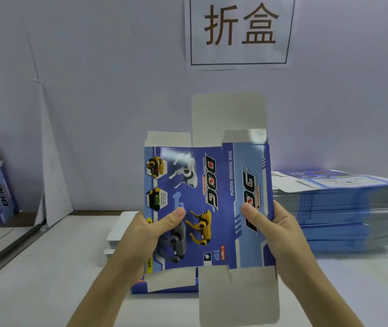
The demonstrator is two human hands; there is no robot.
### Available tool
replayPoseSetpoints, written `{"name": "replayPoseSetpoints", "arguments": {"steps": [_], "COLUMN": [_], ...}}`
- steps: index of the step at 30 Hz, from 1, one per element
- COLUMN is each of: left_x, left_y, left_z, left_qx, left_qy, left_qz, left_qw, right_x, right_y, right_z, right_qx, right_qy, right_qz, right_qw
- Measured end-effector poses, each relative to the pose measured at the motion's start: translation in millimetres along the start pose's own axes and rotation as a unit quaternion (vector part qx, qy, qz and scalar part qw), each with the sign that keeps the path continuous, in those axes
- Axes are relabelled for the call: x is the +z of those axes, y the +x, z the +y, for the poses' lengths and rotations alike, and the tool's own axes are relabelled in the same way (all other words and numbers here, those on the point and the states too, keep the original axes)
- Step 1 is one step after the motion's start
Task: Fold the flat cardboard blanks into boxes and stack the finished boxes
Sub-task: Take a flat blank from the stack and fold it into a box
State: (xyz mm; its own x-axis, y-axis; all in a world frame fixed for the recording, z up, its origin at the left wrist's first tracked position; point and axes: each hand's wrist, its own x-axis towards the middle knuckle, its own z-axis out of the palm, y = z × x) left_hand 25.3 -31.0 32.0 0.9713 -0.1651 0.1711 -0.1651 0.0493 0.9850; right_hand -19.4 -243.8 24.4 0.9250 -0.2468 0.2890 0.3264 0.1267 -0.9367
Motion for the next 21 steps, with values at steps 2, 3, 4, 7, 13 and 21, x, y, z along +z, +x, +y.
{"name": "replayPoseSetpoints", "arguments": {"steps": [2, 3, 4, 7, 13, 21], "left_x": [2, 2, 2, 0, 0, 23], "left_y": [0, 0, 0, 2, 3, -17], "left_z": [-1, -1, -1, -1, -1, 4], "left_qx": [-0.002, -0.003, 0.0, 0.006, 0.017, 0.218], "left_qy": [0.002, -0.003, -0.007, -0.003, 0.02, 0.123], "left_qz": [0.003, 0.004, 0.003, 0.004, 0.008, 0.036], "left_qw": [1.0, 1.0, 1.0, 1.0, 1.0, 0.967], "right_x": [0, 0, 0, 0, 1, 16], "right_y": [0, 0, 0, 0, -2, -15], "right_z": [1, 1, 1, 2, -2, -5], "right_qx": [-0.004, 0.002, 0.011, 0.024, 0.013, -0.355], "right_qy": [0.001, 0.007, 0.014, 0.03, 0.024, -0.277], "right_qz": [0.01, 0.01, 0.009, 0.008, 0.002, 0.131], "right_qw": [1.0, 1.0, 1.0, 0.999, 1.0, 0.883]}}
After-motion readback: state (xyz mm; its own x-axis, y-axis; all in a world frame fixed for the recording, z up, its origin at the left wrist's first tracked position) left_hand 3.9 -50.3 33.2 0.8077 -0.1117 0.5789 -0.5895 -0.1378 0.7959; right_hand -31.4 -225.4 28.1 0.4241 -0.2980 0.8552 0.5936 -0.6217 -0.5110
